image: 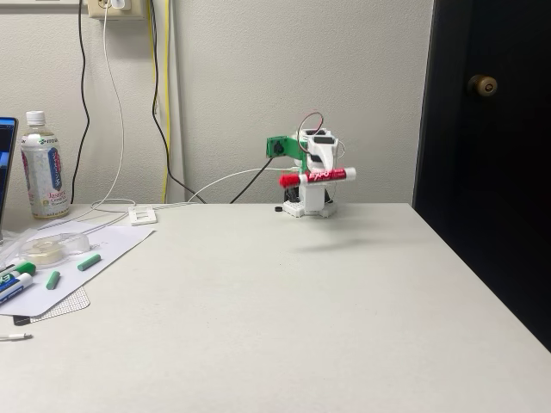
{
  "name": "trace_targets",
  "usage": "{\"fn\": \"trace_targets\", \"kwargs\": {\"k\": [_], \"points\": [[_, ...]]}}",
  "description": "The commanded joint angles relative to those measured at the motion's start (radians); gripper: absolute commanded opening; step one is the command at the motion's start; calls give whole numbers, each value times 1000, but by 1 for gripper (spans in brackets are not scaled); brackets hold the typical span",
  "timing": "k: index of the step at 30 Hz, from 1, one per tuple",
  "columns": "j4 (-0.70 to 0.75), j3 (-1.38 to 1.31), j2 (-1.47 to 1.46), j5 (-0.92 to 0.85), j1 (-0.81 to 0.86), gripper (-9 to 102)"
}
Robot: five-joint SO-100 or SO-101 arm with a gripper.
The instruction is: Pick up the red marker.
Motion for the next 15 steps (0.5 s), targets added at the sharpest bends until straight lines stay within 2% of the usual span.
{"fn": "trace_targets", "kwargs": {"k": [1, 15], "points": [[-3, -11, 9, -17, -8, 0], [-3, -2, 9, -32, -2, 0]]}}
